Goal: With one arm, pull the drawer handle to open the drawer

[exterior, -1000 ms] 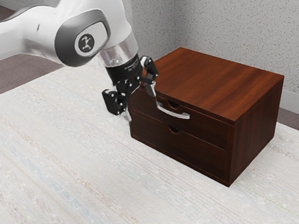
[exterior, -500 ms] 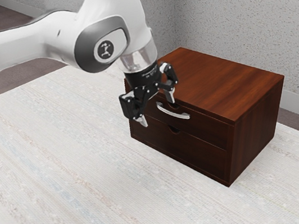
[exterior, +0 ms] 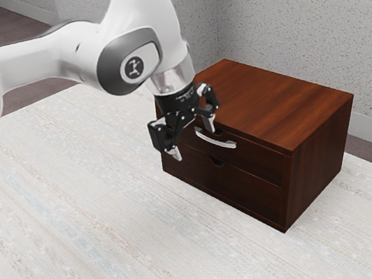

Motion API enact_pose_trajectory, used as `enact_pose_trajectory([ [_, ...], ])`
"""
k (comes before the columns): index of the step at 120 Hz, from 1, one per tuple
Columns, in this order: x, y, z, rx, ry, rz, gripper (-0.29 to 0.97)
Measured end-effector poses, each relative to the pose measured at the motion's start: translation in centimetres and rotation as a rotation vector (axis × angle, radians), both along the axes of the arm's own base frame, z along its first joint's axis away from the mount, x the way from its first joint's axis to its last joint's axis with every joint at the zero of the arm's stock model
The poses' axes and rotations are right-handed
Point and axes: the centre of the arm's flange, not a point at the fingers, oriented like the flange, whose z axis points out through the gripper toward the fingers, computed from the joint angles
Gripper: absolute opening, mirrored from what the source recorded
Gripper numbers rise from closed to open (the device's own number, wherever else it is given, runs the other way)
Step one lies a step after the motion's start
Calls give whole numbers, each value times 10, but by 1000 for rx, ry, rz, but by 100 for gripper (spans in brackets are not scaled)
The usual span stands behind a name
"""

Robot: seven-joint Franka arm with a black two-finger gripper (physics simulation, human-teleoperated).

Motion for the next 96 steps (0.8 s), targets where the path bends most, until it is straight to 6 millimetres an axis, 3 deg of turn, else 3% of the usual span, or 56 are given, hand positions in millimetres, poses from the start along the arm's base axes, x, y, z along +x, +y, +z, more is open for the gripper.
enact_pose_trajectory([
  [91, 9, 8, -20, -3, 5, -10, 68],
  [96, 9, 8, -21, -4, 5, -11, 63],
])
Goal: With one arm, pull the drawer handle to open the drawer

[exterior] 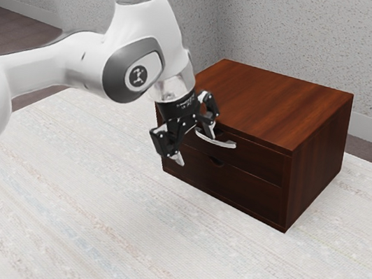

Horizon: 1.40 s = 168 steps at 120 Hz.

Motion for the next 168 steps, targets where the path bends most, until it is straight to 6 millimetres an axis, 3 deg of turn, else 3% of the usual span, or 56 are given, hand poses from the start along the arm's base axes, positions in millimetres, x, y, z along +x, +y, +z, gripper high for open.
enact_pose_trajectory([
  [21, 0, -1, 1, -2, -5, -4, 34],
  [52, -10, -5, 1, 1, 3, -8, 5],
  [64, -23, -5, 0, 3, 11, -6, -2],
  [100, -62, -9, 5, 12, 14, -9, -8],
  [127, -105, -11, 4, 13, 22, -2, -11],
  [168, -133, -4, -4, -1, -13, 26, -11],
])
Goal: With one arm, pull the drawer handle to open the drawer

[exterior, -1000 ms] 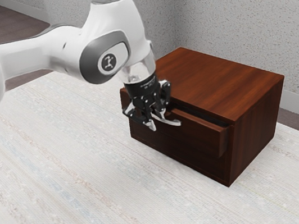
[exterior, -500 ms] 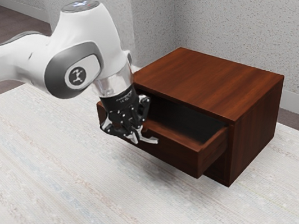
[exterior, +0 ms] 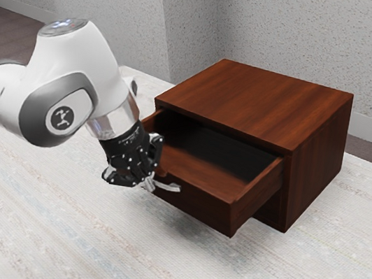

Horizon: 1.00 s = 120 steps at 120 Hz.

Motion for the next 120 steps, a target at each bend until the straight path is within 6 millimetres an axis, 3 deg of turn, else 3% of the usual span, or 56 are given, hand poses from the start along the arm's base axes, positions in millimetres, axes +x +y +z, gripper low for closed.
enact_pose_trajectory([
  [37, -45, 1, 0, 0, -34, 19, -11],
  [66, -65, 6, 6, 10, -63, 38, -11],
  [116, -67, 10, 7, 13, -66, 52, -11],
  [120, -67, 10, 7, 14, -67, 51, -3],
])
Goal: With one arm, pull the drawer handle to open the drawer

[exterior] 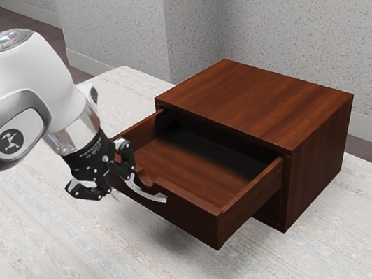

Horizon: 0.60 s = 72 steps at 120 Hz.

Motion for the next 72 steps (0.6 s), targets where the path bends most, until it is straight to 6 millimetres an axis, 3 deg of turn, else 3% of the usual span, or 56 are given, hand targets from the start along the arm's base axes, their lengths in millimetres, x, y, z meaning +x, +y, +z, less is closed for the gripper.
enact_pose_trajectory([
  [16, 2, 0, 8, -2, -33, -1, 29],
  [27, 4, 0, 16, 2, -59, -5, 44],
  [59, 9, 11, 67, 28, -163, 4, 58],
  [63, 14, 16, 89, 30, -187, 9, 59],
  [72, 29, 18, 172, 30, -224, 5, 60],
])
